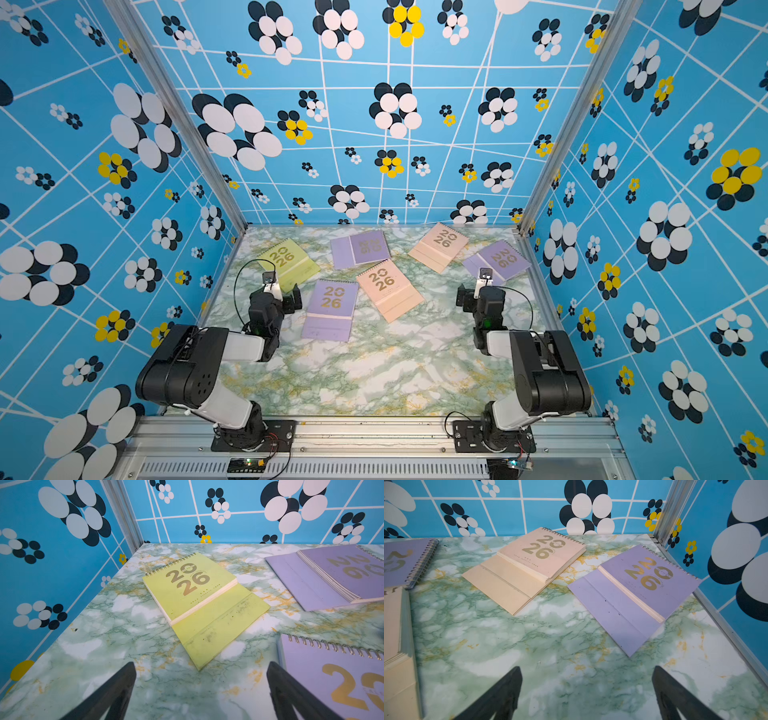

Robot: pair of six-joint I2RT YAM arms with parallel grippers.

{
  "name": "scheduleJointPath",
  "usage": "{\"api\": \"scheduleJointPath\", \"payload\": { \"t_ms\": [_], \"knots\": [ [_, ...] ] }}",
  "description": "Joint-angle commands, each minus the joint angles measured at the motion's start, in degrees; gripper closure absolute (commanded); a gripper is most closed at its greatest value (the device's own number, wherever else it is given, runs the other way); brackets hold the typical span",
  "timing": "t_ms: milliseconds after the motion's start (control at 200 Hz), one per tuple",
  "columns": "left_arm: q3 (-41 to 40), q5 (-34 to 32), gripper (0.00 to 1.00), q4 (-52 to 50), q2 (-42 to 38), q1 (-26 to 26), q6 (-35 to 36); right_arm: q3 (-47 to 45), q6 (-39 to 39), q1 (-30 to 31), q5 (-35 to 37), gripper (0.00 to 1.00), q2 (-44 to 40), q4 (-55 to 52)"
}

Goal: Stack the calendars
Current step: Move the calendar to the center of the board.

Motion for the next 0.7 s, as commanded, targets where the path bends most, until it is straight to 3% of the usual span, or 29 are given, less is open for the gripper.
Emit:
{"api": "scheduleJointPath", "payload": {
  "t_ms": [0,130,205,695],
  "knots": [
    [-0.78,0.75,0.01,-0.05,-1.22,0.77,0.62,-0.91,0.69,-0.4,-0.91,0.01,-0.93,-0.54],
    [-0.47,1.09,0.0,-0.59,-1.13,0.82,0.48,-0.96,0.69,-0.4,-0.9,0.01,-0.94,-0.49],
    [-0.07,4.4,0.0,-2.07,-1.49,2.41,-0.25,-0.91,0.78,-0.4,-0.93,0.01,-0.94,-0.43],
    [-0.23,6.32,0.01,-2.12,-1.49,3.45,-0.85,-0.83,0.86,-0.49,-1.01,0.01,-0.94,-0.61]
  ]
}}
